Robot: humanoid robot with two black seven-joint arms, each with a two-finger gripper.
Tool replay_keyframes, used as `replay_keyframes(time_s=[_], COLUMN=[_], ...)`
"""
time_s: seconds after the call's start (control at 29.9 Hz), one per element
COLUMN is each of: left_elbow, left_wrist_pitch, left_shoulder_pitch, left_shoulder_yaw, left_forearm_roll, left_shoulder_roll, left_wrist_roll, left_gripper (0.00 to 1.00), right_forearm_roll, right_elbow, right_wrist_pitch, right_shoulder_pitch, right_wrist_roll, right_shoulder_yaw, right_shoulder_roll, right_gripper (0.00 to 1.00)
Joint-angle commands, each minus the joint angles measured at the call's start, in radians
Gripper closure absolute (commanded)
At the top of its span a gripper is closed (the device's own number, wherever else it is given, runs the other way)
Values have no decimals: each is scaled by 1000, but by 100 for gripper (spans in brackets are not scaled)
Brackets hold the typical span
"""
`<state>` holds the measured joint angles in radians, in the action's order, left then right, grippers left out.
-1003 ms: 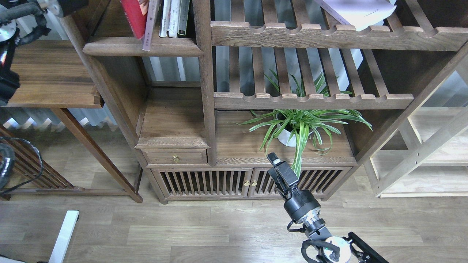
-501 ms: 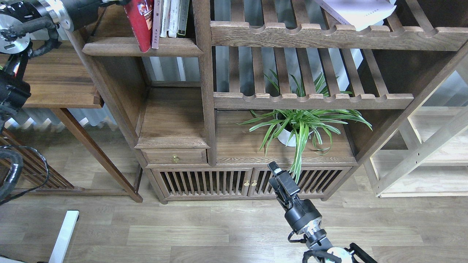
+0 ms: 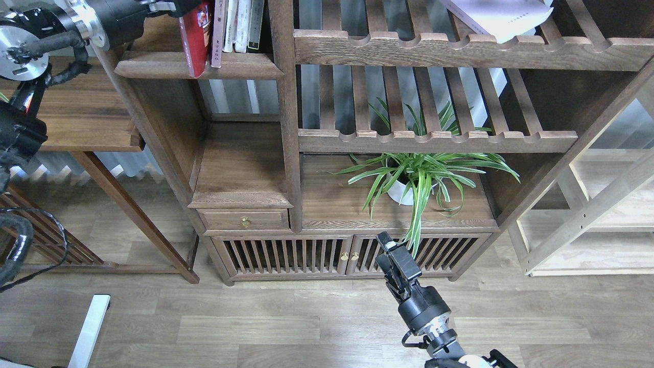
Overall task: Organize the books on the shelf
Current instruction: 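Insert the book upright beside the white books on the top shelf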
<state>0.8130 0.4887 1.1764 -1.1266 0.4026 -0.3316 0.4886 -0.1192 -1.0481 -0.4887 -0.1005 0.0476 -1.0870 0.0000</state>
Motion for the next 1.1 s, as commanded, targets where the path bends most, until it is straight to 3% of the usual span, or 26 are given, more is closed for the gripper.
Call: replay_keyframes(time_s=[0.0, 0.23, 0.67, 0.84, 1.07], left_elbow=[32, 75, 110, 110, 124], left_wrist_pitch=[0, 0, 0, 0, 0], left_shoulder_pitch=[-1, -24, -29, -31, -31], left_shoulder_yaw=[5, 10, 4, 1, -4], left_forearm_roll=[-1, -2, -5, -7, -16], left_shoulder_roll=[-35, -98, -101, -99, -104], left_wrist_roll=[0, 0, 0, 0, 0], left_gripper=[53, 48, 45, 34, 31], right_forearm_roll=[0, -2, -2, 0, 0], right_elbow=[-1, -1, -1, -1, 0], right_wrist_pitch=[0, 0, 0, 0, 0], right_shoulder_pitch=[1, 34, 41, 41, 42], right_wrist_roll=[0, 0, 0, 0, -2], right_shoulder_yaw=[-1, -1, -2, -4, -25], right_shoulder_roll=[0, 0, 0, 0, 0], right_gripper=[1, 1, 1, 1, 1])
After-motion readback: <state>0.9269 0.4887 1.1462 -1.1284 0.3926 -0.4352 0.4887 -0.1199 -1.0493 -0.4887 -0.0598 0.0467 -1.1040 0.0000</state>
